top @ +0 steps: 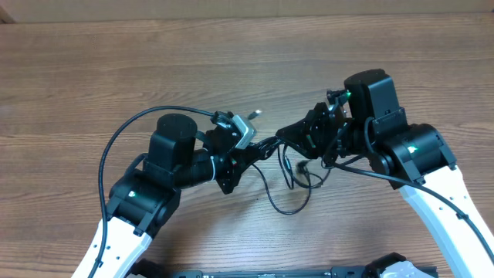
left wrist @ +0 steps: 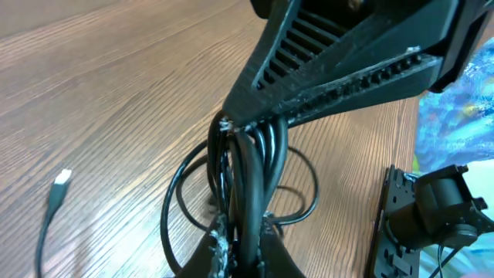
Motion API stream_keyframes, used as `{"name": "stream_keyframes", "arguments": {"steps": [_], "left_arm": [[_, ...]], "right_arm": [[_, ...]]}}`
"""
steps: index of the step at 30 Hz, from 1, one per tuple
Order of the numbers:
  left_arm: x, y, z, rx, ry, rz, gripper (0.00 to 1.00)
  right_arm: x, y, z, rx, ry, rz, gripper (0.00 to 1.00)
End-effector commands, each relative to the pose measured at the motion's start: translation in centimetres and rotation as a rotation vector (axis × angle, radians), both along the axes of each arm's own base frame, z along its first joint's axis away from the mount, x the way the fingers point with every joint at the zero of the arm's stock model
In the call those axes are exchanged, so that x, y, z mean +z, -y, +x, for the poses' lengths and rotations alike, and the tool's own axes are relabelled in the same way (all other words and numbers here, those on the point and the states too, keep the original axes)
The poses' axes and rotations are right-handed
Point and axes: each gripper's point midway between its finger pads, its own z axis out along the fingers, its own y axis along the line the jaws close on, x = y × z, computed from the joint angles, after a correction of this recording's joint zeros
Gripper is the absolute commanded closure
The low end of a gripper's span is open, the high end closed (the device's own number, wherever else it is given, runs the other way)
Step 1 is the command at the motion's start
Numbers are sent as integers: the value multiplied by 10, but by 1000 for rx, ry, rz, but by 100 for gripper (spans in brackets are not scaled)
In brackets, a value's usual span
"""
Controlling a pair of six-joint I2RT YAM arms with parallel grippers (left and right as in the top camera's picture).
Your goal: Untangle cables
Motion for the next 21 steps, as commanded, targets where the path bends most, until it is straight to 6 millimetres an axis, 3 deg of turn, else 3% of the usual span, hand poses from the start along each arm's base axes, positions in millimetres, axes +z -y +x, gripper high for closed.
{"name": "stream_keyframes", "arguments": {"steps": [1,3,4,5,8,17,21], "left_arm": [[9,3,5,2,24,-25,96],[11,3,6,7,30,-30,96],[11,3,7,13,32,-28,96],[10,1,9,30,25,-26,96],[7,-5,15,82,-13,-28,96],[9,-22,28,159,-79,-76,96],[29,-15,20,55,-47,-160,96]], "right_arm": [[7,1,2,43,84,-17,92],[4,4,5,28,96,-45,86],[2,7,7,17,97,-60,76],[1,8,8,17,109,-74,61],[-2,13,13,35,173,-125,0],[-13,32,17,49,208,-214,0],[-16,38,16,-27,116,-191,0]]}}
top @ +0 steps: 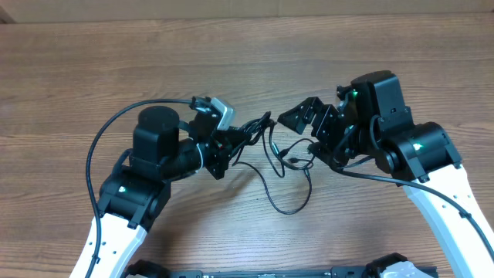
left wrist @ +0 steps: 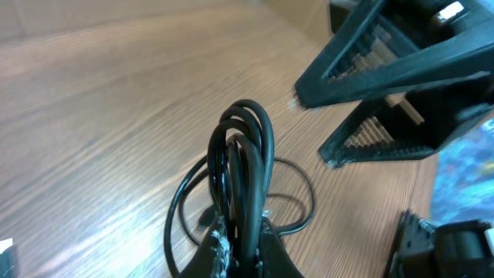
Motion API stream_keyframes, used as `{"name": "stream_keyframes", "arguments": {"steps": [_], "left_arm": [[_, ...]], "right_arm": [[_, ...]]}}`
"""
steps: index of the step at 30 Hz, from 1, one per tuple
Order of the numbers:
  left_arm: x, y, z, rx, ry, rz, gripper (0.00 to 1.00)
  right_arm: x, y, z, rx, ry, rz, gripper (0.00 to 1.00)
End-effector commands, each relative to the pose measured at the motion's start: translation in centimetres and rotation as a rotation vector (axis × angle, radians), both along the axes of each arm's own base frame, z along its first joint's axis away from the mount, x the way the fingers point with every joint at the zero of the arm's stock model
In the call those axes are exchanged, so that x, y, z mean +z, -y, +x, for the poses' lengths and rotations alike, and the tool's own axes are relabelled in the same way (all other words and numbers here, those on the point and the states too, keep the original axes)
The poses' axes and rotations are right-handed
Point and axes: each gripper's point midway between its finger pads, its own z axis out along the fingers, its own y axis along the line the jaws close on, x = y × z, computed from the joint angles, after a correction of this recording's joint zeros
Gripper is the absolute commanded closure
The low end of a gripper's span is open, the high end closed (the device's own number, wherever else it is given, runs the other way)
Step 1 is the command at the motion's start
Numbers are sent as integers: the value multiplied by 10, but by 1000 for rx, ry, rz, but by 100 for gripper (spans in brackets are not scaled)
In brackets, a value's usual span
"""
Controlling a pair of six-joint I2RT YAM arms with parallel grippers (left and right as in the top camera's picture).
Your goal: Untangle cables
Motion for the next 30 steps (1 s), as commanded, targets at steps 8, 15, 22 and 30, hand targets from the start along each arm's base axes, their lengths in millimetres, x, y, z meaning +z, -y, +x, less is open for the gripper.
{"name": "stream_keyframes", "arguments": {"steps": [8,15,22,30], "left_arm": [[57,25,-31,-296,143,-204,96],[59,27,-38,-342,156,-213,96],[65,27,-34,-329,191,-218,96],[68,25,-25,-280,202,-215,96]], "right_arm": [[17,-9,0,-101,-114,144,27],[22,-12,2,-91,-100,163,36],[22,-14,-2,-41,-78,157,77],[16,-11,-8,-31,-102,136,96]]}}
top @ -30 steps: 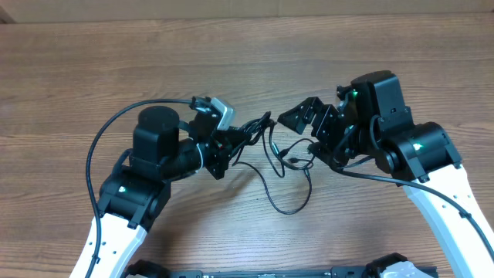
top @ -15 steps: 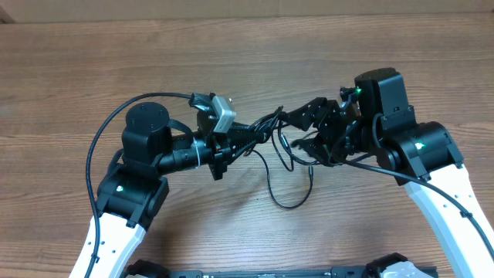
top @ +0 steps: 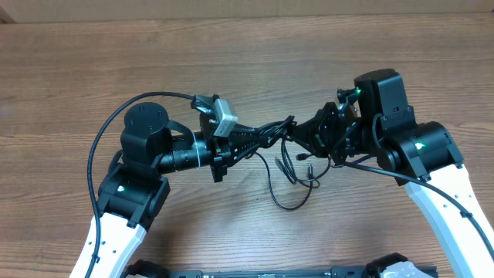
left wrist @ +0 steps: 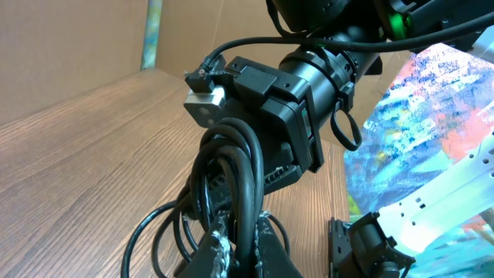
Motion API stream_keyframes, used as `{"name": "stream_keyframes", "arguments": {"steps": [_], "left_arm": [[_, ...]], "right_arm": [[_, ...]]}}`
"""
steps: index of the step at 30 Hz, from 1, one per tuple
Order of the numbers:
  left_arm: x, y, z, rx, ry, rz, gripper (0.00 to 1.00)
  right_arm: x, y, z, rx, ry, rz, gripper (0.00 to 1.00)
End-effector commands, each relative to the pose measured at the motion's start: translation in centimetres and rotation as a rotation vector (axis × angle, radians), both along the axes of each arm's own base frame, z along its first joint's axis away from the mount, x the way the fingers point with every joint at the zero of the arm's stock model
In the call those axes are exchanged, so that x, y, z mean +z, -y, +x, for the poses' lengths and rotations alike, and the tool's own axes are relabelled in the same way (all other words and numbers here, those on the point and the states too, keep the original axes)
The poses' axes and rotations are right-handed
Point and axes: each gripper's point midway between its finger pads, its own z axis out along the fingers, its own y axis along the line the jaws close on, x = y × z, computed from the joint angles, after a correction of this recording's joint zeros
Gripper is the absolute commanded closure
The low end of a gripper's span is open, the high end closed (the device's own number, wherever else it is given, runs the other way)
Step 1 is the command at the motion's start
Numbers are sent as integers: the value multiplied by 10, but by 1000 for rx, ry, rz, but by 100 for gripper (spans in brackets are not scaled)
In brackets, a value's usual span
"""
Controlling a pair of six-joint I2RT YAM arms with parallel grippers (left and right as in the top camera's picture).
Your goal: Untangle cables
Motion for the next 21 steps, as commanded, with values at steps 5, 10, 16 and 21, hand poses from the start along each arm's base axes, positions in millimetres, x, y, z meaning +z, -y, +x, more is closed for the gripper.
{"name": "stream_keyframes", "arguments": {"steps": [5,10,16,21], "left_arm": [[7,-6,8,43,-2,-14,96],[7,-20,20,105,-67,-35,96],[16,-22,8,11,-50,-68,96],[17,-21,5,-7,-50,-70,95]], "right_arm": [[2,2,-5,70,65,-40,96],[-10,12,-9,73,51,-110,96],[-12,15,-10,66,43,-127,96],[-11,13,-11,68,35,-113,94]]}}
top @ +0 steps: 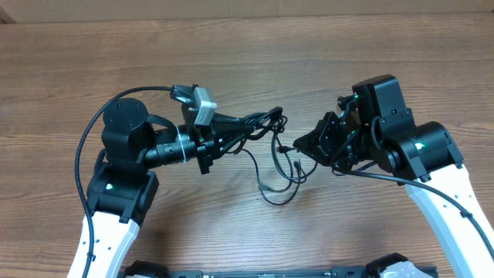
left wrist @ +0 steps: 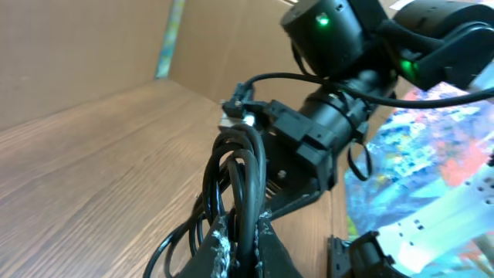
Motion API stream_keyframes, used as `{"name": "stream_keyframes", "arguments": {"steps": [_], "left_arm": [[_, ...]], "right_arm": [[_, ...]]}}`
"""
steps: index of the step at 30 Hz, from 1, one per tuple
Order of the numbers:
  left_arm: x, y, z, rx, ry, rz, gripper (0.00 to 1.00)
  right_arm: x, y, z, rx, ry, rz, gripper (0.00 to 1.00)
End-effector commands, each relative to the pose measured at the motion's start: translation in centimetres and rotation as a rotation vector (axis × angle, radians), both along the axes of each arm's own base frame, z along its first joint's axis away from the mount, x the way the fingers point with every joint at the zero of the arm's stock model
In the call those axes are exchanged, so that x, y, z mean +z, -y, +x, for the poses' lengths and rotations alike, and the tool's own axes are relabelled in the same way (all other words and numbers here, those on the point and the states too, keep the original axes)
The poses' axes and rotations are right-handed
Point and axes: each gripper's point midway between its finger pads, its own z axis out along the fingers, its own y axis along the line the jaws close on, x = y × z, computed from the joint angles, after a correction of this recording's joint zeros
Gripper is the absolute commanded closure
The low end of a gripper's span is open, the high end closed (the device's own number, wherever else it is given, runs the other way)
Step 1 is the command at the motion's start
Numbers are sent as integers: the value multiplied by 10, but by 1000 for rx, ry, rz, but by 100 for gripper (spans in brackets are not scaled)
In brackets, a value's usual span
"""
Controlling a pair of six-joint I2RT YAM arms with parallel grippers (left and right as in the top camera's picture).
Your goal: Untangle cables
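A bundle of thin black cables point(top: 269, 118) is held above the wooden table, with my left gripper point(top: 258, 123) shut on it. In the left wrist view the looped strands point(left wrist: 236, 166) rise out from between the fingers point(left wrist: 272, 245). Loose loops point(top: 279, 193) hang down onto the table, and a small plug point(top: 282, 146) dangles between the arms. My right gripper point(top: 302, 144) stands just right of the bundle with its fingers together in a wedge point(left wrist: 287, 194). A strand runs past its tip; I cannot tell whether it is pinched.
The table point(top: 247, 54) is bare wood at the back. A cardboard wall point(left wrist: 85, 46) stands behind it. A colourful bag point(left wrist: 436, 147) lies off the right side. A black mount point(top: 270, 272) runs along the front edge. My left arm's own black lead point(top: 83, 158) arcs at the left.
My left gripper has moved left with the bundle still in it. The right gripper now sits slightly lower and apart from the bundle, and the hanging loops have shifted left.
Both grippers first met on the tangle at the middle. Then they stood apart, the right open, the left keeping the bundle. Then the right gripper was close against the bundle again. Now the left has drawn the bundle left and the strands spread between the arms.
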Motion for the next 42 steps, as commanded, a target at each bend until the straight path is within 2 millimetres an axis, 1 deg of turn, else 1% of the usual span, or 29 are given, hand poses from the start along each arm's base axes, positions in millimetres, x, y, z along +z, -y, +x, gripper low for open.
{"name": "stream_keyframes", "arguments": {"steps": [1,2,4,5,6,7,11,16,21,23,25,28,32,34,36,38,39,42], "left_arm": [[7,1,-7,-44,1,-17,96],[7,1,-7,-44,6,-16,96],[7,1,-7,-44,15,-13,96],[7,1,-7,-44,16,-13,96],[7,1,-7,-44,16,-14,96],[7,1,-7,-45,15,-14,96],[7,1,-7,-46,15,-14,96],[7,1,-7,-45,15,-14,96],[7,2,-10,-62,30,-13,96],[8,3,-12,-75,30,-16,96],[8,4,-14,-86,29,-17,96],[9,11,-20,-113,35,-18,96],[9,18,-24,-127,43,-16,96],[9,24,-25,-122,46,-12,96],[11,28,-29,-140,59,-16,96],[12,30,-31,-149,70,-19,96],[12,30,-31,-150,70,-19,96],[13,30,-36,-176,68,-23,96]], "right_arm": [[9,-3,1,13,26,22,80],[12,-6,1,26,29,44,64],[18,-13,0,47,32,90,48],[22,-16,-1,52,28,117,38],[24,-18,-1,50,21,133,32],[28,-21,-1,43,9,160,32],[33,-24,2,38,16,183,33],[33,-24,2,41,14,187,36],[35,-25,4,14,-4,200,36],[37,-26,6,8,3,211,40],[40,-28,7,6,2,229,48],[44,-32,7,21,15,245,55],[47,-40,5,48,31,254,58],[50,-46,3,69,49,261,66],[50,-46,4,67,58,255,79],[49,-46,4,65,57,252,95],[49,-46,4,66,57,251,96],[48,-44,6,63,72,237,96]]}}
